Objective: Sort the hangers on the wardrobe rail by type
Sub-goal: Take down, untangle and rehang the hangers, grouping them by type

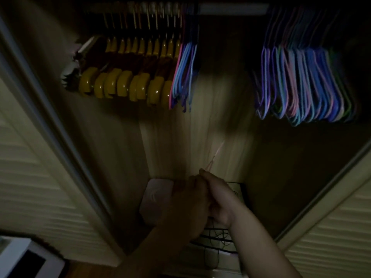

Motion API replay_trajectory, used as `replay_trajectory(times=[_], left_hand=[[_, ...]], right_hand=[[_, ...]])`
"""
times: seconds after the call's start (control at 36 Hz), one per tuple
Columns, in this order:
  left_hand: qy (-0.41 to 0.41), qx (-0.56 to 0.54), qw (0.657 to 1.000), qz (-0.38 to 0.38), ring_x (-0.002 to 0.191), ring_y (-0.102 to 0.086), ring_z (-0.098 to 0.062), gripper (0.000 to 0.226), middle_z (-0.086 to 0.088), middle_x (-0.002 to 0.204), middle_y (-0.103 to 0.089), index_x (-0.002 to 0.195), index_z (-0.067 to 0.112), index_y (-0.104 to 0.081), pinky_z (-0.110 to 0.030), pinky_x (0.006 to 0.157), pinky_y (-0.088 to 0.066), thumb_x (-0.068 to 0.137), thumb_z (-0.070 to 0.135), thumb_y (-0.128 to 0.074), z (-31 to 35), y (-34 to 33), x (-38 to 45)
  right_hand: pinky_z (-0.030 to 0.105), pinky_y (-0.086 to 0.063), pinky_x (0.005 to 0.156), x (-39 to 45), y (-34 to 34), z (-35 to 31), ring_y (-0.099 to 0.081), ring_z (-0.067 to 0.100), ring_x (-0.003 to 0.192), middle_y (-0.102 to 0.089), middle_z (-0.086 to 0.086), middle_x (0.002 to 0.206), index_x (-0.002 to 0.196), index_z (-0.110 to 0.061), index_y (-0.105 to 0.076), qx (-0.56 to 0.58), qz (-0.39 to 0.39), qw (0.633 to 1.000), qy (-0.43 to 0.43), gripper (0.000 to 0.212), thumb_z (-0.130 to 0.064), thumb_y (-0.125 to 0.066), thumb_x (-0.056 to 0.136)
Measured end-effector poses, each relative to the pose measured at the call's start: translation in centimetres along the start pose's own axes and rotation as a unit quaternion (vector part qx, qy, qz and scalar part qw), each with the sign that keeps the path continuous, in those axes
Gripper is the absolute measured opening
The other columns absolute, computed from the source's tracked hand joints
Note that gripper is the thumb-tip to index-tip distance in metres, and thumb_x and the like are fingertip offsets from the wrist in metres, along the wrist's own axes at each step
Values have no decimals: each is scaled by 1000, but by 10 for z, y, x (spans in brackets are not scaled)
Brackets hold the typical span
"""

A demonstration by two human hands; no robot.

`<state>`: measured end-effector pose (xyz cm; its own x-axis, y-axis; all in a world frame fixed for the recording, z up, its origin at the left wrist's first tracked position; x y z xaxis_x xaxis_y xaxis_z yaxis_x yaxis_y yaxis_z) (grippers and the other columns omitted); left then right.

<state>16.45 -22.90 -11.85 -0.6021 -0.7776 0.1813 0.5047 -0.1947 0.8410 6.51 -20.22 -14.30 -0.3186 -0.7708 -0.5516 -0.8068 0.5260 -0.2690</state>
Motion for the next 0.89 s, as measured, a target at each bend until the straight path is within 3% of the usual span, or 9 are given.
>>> replay_trajectory(times=[0.06,0.14,0.25,0.33,0.39,0.47,0.56,0.72,0.89], left_hand=[[-104,5,993,-46,123,-55,-25,36,-3,135,-54,137,18,-46,-27,93,-42,107,33,-36,6,-10,-1],[-134,-48,989,-42,111,-61,-13,33,10,125,-59,129,27,-54,-11,84,-38,105,43,-39,5,5,13],[-163,-94,971,148,96,-59,-5,41,7,114,-67,118,25,-67,-7,87,-39,94,49,-43,10,81,53],[-213,-103,932,276,99,-59,-18,38,-9,114,-65,118,9,-66,-27,89,-49,93,31,-48,34,162,89],[-216,-23,917,335,114,-49,-12,38,-7,129,-53,131,12,-56,-20,100,-39,94,21,-54,51,214,113],[-208,105,881,411,142,-30,-32,66,-16,151,-33,147,15,-38,-47,118,-29,86,22,-62,65,275,150],[-176,210,866,419,142,-27,-41,79,-24,149,-34,150,14,-32,-56,119,-18,80,25,-66,69,304,178],[-195,245,843,438,117,-44,-38,68,-20,121,-52,139,10,-45,-54,113,-30,74,23,-63,66,310,181],[-214,226,842,440,120,-44,-35,65,-18,123,-53,139,11,-46,-53,114,-29,78,20,-65,64,312,179]], right_hand=[[40,-54,92,-2,13,-12,-69,30,102,-74,15,105,109,-11,-72,-34,25,999,27,32,-37,-62,93],[42,-50,79,-6,26,-34,-64,29,86,-72,14,93,112,-10,-68,-82,43,992,83,30,-31,-60,93],[29,-54,54,-23,34,-72,-67,24,79,-70,5,113,121,-19,-61,-114,62,980,149,23,-20,-48,101],[30,-48,59,-40,30,-105,-66,27,80,-69,3,112,120,-18,-62,-121,65,964,228,24,-14,-46,102],[31,-46,61,-50,25,-129,-66,31,78,-69,4,107,112,-21,-64,-130,72,949,277,21,-13,-47,102],[41,-52,67,-60,18,-165,-71,39,81,-68,14,97,104,-23,-64,-158,95,924,335,18,-15,-47,102],[47,-56,74,-63,13,-198,-71,33,73,-70,15,82,99,-24,-63,-195,134,900,365,19,-18,-46,103],[28,-47,44,-54,4,-250,-64,13,46,-67,14,76,113,-14,-62,-276,208,855,386,25,-28,-43,105],[19,-40,47,-40,2,-273,-64,17,61,-68,5,85,117,-10,-61,-434,306,773,346,29,-30,-47,102]])
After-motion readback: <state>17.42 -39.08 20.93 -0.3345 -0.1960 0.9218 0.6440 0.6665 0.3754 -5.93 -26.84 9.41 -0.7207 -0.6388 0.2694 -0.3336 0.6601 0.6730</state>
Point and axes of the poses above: each hand's wrist, its own x-axis towards the middle knuckle, its own y-axis out of the back of the hand, z = x × y, the point moved 2 cm from there along x, towards the middle knuckle
